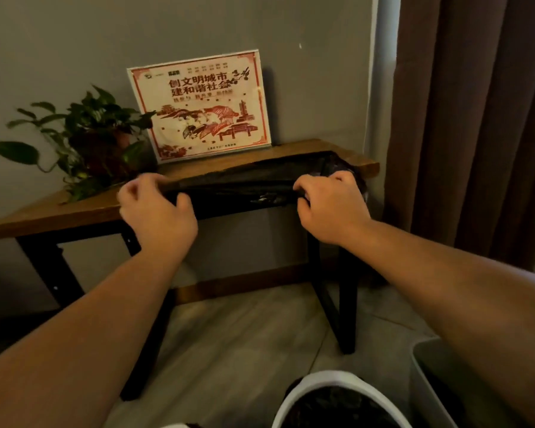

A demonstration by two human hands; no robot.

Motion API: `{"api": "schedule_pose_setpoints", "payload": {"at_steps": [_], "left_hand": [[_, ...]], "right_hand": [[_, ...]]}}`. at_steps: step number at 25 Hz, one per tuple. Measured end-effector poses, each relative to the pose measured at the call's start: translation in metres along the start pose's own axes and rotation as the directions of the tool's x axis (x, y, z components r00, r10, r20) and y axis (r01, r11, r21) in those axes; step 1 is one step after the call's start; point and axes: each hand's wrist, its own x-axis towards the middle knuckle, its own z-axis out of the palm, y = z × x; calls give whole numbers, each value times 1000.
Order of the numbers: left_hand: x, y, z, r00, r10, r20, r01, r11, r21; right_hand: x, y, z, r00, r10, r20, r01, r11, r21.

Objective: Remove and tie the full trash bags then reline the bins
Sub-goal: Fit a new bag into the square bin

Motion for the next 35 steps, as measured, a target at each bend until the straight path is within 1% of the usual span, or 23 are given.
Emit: {"api": "schedule_pose_setpoints", "payload": {"at_steps": [1,2,3,4,5,7,9,11,13,14,15,16,17,18,21,24,26,29,30,31,32,33,35], "left_hand": [[-12,1,-12,957,-291,0,288,946,-147],[-30,4,-21,827,-536,171,561,762,-324],[-53,3,-30,676,-590,442,737,530,-420],[-78,0,-35,543,-473,693,837,364,-408],[-106,-4,-39,459,-302,835,878,300,-374],[-147,-16,-43,440,-186,879,888,237,-394],[-172,-36,-50,405,-225,886,912,171,-373],[-191,-56,-62,281,-191,940,959,36,-280],[-214,-71,-73,174,-141,975,978,-93,-188],[-228,-76,-78,135,-135,982,978,-139,-154],[-239,-78,-84,102,-111,989,977,-177,-120],[-249,-75,-90,64,-83,994,975,-206,-80],[-257,-73,-94,30,-67,997,972,-229,-45],[-264,-72,-98,2,-62,998,972,-234,-17],[-286,-81,-96,-51,-68,996,982,-186,38],[-307,-96,-83,-20,-247,969,998,-57,7],[-313,-103,-75,93,-447,890,990,137,-35],[-316,-100,-73,385,-682,621,909,398,-127],[-316,-94,-75,494,-662,564,856,484,-183],[-316,-84,-76,567,-575,589,801,550,-234],[-317,-69,-75,582,-445,680,764,585,-272],[-319,-53,-71,534,-297,791,744,610,-273],[-329,-21,-59,375,-88,923,715,662,-227]], "right_hand": [[-17,-14,-3,999,-30,19,29,999,32],[-35,-30,-6,998,-55,30,54,997,53],[-55,-49,-8,995,-93,23,91,994,66],[-76,-69,-10,991,-137,5,137,988,75],[-99,-89,-10,985,-174,-6,174,981,83],[-142,-122,-7,970,-229,81,217,966,140],[-180,-141,-10,949,-207,239,135,949,286],[-209,-137,-18,979,-102,177,29,928,372],[-226,-115,-27,990,125,68,-140,947,290],[-233,-103,-37,950,281,139,-308,918,248],[-236,-96,-48,834,463,302,-536,810,238],[-239,-93,-58,658,571,491,-734,633,248],[-244,-93,-63,496,569,656,-855,451,255],[-249,-93,-64,435,518,737,-889,375,262],[-255,-91,-54,431,465,773,-890,361,279],[-248,-73,-39,436,432,790,-890,78,449],[-243,-59,-38,476,438,763,-861,56,505],[-245,-38,-44,512,403,758,-851,122,510],[-246,-30,-47,532,418,736,-842,175,510],[-250,-23,-49,570,454,685,-818,237,524],[-255,-18,-51,615,485,622,-783,282,554],[-262,-15,-54,652,507,564,-746,298,595],[-281,-14,-56,700,513,496,-687,295,664]]}}
